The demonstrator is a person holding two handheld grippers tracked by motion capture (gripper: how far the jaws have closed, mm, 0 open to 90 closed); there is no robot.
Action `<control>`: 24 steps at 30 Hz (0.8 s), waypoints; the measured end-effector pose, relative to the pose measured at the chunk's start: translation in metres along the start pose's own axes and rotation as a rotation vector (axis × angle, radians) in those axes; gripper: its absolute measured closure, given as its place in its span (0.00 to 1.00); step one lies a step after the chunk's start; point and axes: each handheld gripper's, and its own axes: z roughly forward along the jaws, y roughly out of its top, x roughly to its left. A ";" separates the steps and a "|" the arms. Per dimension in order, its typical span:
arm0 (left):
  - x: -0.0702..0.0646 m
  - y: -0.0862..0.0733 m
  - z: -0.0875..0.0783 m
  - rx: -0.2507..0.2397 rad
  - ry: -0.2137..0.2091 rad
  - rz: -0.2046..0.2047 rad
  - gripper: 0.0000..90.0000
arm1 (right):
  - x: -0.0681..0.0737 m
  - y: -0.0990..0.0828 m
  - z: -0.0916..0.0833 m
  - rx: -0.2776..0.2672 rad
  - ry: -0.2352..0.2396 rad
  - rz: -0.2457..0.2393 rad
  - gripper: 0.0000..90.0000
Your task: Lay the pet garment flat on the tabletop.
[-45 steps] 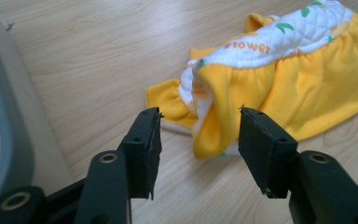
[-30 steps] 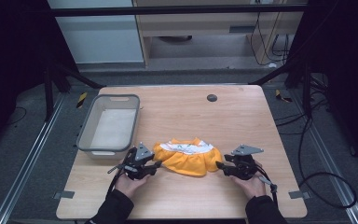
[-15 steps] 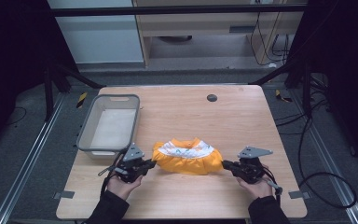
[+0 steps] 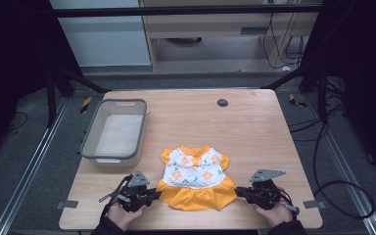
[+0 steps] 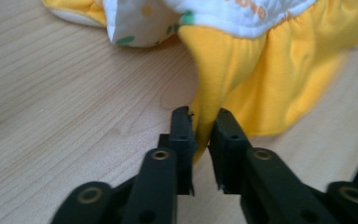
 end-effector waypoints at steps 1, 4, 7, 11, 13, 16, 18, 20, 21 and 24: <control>0.000 0.000 0.000 -0.009 0.007 0.001 0.78 | 0.000 -0.001 0.002 0.002 -0.007 -0.006 0.90; 0.001 -0.002 -0.008 -0.057 0.012 -0.012 0.63 | 0.001 -0.001 0.001 -0.029 -0.025 -0.028 0.83; 0.005 -0.002 -0.022 -0.124 0.027 -0.051 0.54 | 0.000 0.002 -0.009 -0.111 -0.059 -0.039 0.76; 0.015 0.007 -0.036 -0.197 0.047 -0.079 0.50 | -0.006 0.010 -0.019 -0.195 -0.098 -0.037 0.71; 0.017 0.012 -0.041 -0.216 0.061 -0.078 0.48 | -0.008 0.015 -0.021 -0.216 -0.110 -0.031 0.69; 0.020 0.023 -0.041 -0.231 0.088 -0.065 0.48 | -0.012 0.024 -0.020 -0.237 -0.127 -0.037 0.66; 0.022 0.032 -0.038 -0.234 0.097 -0.057 0.49 | -0.014 0.031 -0.017 -0.247 -0.136 -0.034 0.63; 0.024 0.045 -0.032 -0.231 0.103 -0.033 0.50 | -0.018 0.039 -0.014 -0.255 -0.142 -0.033 0.61; 0.025 0.052 -0.029 -0.232 0.111 -0.022 0.50 | -0.020 0.043 -0.012 -0.259 -0.139 -0.031 0.60; 0.031 0.071 -0.017 -0.225 0.147 0.004 0.51 | -0.025 0.054 -0.004 -0.266 -0.153 -0.024 0.59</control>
